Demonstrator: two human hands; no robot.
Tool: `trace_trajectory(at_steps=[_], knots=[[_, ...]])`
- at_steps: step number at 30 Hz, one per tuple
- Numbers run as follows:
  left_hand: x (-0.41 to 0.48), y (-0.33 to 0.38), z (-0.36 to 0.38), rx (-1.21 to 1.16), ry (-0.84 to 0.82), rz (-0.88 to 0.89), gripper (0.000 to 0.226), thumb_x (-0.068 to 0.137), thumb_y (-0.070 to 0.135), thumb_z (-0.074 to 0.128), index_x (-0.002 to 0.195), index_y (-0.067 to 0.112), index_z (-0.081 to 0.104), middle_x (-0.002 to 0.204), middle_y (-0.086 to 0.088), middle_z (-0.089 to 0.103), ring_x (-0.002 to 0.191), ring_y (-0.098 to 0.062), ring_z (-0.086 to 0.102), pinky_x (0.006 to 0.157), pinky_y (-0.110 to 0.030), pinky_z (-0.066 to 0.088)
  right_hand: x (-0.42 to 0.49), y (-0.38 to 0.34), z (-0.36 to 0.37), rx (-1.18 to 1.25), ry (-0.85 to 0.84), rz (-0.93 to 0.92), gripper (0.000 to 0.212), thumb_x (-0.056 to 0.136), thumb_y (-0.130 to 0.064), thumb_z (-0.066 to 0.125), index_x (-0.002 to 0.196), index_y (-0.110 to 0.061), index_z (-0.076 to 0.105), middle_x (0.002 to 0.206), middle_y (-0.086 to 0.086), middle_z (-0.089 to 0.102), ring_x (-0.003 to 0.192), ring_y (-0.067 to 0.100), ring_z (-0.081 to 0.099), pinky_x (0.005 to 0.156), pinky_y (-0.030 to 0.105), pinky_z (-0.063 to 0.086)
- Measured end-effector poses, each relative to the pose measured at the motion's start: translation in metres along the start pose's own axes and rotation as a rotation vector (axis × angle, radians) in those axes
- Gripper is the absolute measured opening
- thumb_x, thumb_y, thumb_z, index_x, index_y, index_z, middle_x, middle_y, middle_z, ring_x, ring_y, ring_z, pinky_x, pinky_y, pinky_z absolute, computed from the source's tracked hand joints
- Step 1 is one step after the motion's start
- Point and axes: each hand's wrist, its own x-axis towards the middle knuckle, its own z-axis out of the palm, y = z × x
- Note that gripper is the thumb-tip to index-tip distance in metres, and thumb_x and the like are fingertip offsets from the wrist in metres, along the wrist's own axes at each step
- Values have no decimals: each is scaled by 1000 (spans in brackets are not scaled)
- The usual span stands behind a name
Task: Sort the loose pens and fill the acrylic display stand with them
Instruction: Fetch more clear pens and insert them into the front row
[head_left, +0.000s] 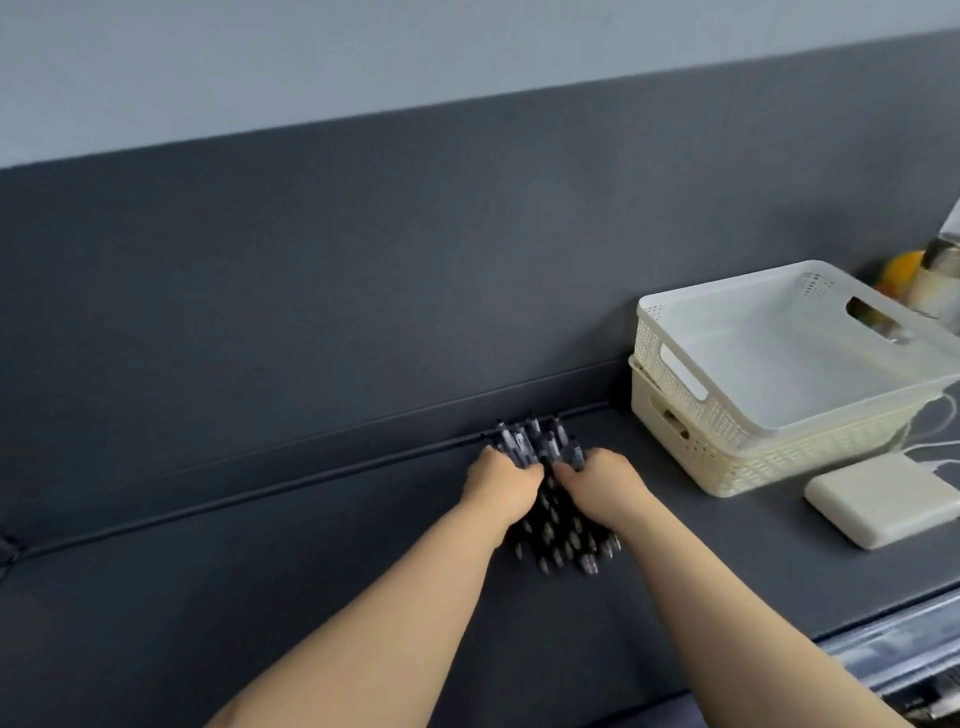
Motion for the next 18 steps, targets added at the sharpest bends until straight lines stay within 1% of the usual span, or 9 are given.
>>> trace_trajectory(at_steps=[2,4,6,7,10,12,13,16,18], knots=[[3,5,6,-42,-15,12,31,85,30,63,109,9,62,106,-7,64,90,-22,59,76,-28,47,3,1,-2,32,-34,-25,31,92,-33,48,80,-5,51,85,14,60,84,29,54,65,27,35],[6,7,9,-18,-15,21,30,87,29,61,107,7,60,100,-4,63,85,-21,57,72,-28,45,4,4,-5,66,-60,-30,26,91,-28,48,79,-5,52,74,8,56,73,26,51,57,28,34],[8,5,8,6,-3,-4,31,93,29,54,114,6,52,95,-3,54,80,-18,50,67,-26,40,6,6,-10,105,-72,-23,22,89,-25,51,78,-5,51,70,6,52,70,24,49,54,28,34],[11,2,8,-1,4,-24,33,94,27,52,118,4,49,96,-4,52,77,-17,48,65,-26,39,8,7,-12,128,-80,-21,21,87,-25,53,78,-6,51,72,7,53,70,23,50,56,28,35],[13,-3,7,-39,16,-27,28,89,23,54,111,6,57,96,-8,59,70,-16,48,61,-26,39,11,9,-15,171,-119,-9,22,79,-26,63,85,-7,55,80,7,59,75,22,57,63,27,41],[15,-8,7,-81,16,-35,21,86,24,56,102,11,61,100,-10,64,76,-18,53,65,-29,43,14,9,-15,173,-126,-3,29,76,-27,66,94,-6,57,89,8,63,83,23,60,64,27,43],[16,-10,7,-121,13,-45,20,86,25,57,101,12,61,103,-11,64,82,-20,56,70,-31,45,15,10,-16,180,-124,-5,29,76,-26,65,95,-6,57,89,8,64,82,23,61,63,27,44],[11,-13,1,-267,0,-84,27,90,24,56,113,11,56,114,-9,60,100,-23,56,90,-37,46,14,14,-20,273,-120,-21,15,81,-22,60,86,-8,56,75,5,59,66,18,55,53,27,38],[11,-17,-3,-339,10,-117,29,91,24,56,115,10,53,111,-9,58,94,-21,51,90,-37,44,11,17,-22,348,-110,-42,9,84,-19,57,81,-11,55,68,3,54,60,16,49,52,27,35]])
